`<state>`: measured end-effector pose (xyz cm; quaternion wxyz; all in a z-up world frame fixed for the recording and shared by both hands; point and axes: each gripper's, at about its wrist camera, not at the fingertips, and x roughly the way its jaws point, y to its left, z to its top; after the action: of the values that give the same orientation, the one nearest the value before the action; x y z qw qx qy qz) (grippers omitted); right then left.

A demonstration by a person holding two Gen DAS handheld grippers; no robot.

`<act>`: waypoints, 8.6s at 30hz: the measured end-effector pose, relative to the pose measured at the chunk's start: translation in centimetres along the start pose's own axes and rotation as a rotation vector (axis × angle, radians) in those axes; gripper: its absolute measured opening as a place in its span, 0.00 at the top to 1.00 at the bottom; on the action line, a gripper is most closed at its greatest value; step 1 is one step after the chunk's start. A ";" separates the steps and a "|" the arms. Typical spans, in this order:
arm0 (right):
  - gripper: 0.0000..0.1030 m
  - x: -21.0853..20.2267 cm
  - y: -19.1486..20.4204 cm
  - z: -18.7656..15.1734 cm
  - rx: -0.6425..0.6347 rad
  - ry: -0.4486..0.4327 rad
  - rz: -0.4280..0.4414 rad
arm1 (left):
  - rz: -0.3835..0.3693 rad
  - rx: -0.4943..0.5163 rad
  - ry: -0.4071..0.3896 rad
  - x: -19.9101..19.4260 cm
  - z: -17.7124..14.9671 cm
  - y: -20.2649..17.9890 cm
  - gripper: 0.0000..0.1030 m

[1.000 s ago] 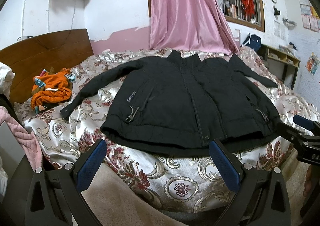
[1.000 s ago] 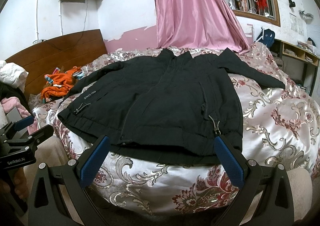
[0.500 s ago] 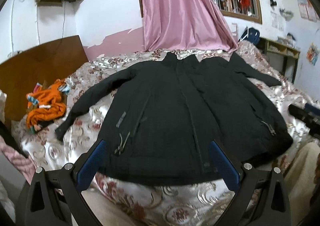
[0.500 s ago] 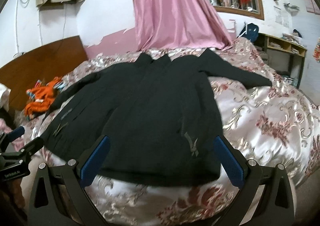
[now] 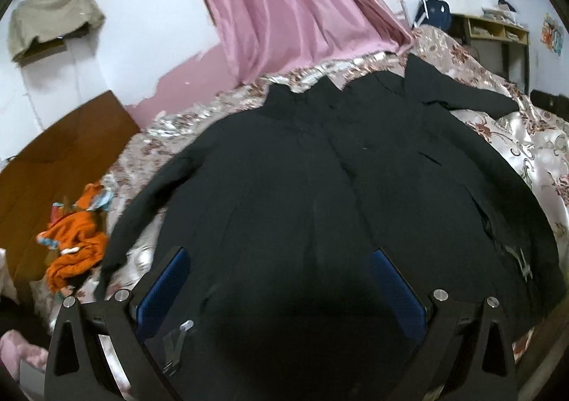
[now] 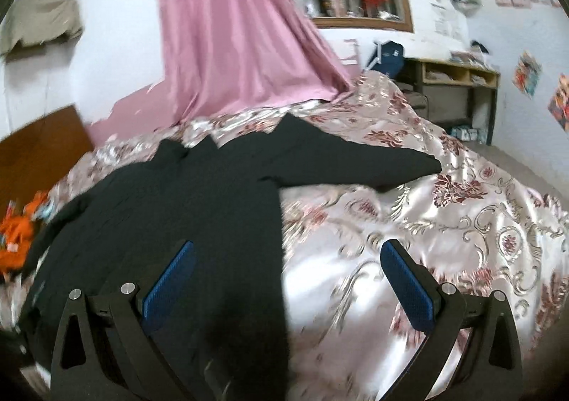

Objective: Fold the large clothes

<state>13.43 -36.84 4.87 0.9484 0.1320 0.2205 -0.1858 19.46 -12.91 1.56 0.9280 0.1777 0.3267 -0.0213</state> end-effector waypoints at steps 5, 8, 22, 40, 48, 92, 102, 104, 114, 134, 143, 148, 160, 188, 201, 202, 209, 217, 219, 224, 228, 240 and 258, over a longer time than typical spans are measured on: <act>0.01 5.1 -4.7 1.1 0.065 0.034 -0.004 | -0.107 -0.013 0.045 4.9 3.2 -2.9 0.00; 0.01 9.2 -8.2 2.0 0.119 0.118 0.032 | -0.160 0.023 0.048 7.9 5.8 -5.8 0.00; 0.01 26.2 -20.2 7.3 0.285 0.262 -0.034 | -0.376 -0.073 -0.026 20.3 18.3 -15.4 0.00; 0.90 35.5 -27.2 6.9 0.856 0.204 -0.069 | -0.492 -0.185 0.156 28.6 19.4 -18.1 0.00; 0.95 28.5 -16.1 18.0 0.349 -0.059 -0.120 | -0.567 -0.307 0.181 27.4 19.6 -12.8 0.00; 0.24 24.2 26.8 1.6 -0.603 0.386 0.550 | -0.710 -0.729 0.118 26.4 6.0 16.2 0.00; 0.24 22.0 17.1 4.7 -0.619 0.215 0.227 | -0.862 -0.670 0.246 27.9 5.6 10.8 0.00; 0.24 22.1 15.4 4.9 -0.564 0.199 0.217 | -0.904 -0.666 0.262 27.7 5.3 10.1 0.00; 0.23 22.3 11.7 2.3 -0.423 0.264 0.387 | -0.890 -0.712 0.389 30.6 6.6 5.4 0.00; 0.22 21.0 11.6 5.9 -0.401 0.126 0.196 | -0.684 -0.811 0.224 30.5 11.4 6.9 0.93; 0.22 24.1 16.4 7.0 -0.360 0.192 0.234 | -0.416 -0.610 -0.022 25.1 14.5 15.0 0.93; 0.22 28.7 20.6 6.1 -0.323 0.264 0.302 | -0.350 -0.637 0.066 27.8 12.1 18.2 0.93; 0.10 39.2 30.0 -3.6 -0.587 0.414 0.128 | -0.394 -0.662 0.103 30.6 6.5 17.0 0.83; 0.03 37.1 29.1 -5.2 -0.589 0.320 0.137 | -0.331 -1.527 -0.073 18.5 -12.3 31.3 0.00; 0.02 30.6 30.5 -4.5 -0.539 0.300 0.006 | -0.278 -1.683 0.062 21.7 -17.3 36.8 0.00; 0.02 29.8 30.4 -4.4 -0.528 0.288 0.014 | -0.276 -1.707 0.060 22.1 -17.7 37.2 0.00; 0.02 24.6 30.5 -5.4 -0.523 0.279 0.099 | -0.272 -1.914 -0.013 23.2 -20.8 37.6 0.04; 0.02 22.3 30.3 -8.4 -0.554 0.274 0.025 | -0.121 -1.934 -0.049 22.4 -20.9 37.9 0.76; 0.02 22.8 30.3 -9.1 -0.575 0.308 0.011 | -0.092 -1.923 -0.083 21.9 -20.7 38.2 0.82; 0.02 21.6 30.8 -9.2 -0.590 0.251 -0.018 | 0.031 -1.695 -0.231 18.7 -16.9 39.1 0.90; 0.02 19.0 30.4 -7.5 -0.540 0.137 0.029 | 0.145 -1.398 -0.352 15.7 -11.8 37.7 0.90; 0.02 17.4 24.7 -2.3 -0.397 0.034 0.046 | -0.109 -0.684 -0.452 14.3 2.1 23.9 0.90; 0.02 24.3 19.6 2.3 0.059 0.363 0.716 | -0.438 -0.251 -0.090 21.1 5.1 10.4 0.90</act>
<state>42.56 -27.16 -1.22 0.8947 0.2581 0.3190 0.1764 40.68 -3.26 -4.44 0.9296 -0.0151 0.3161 -0.1890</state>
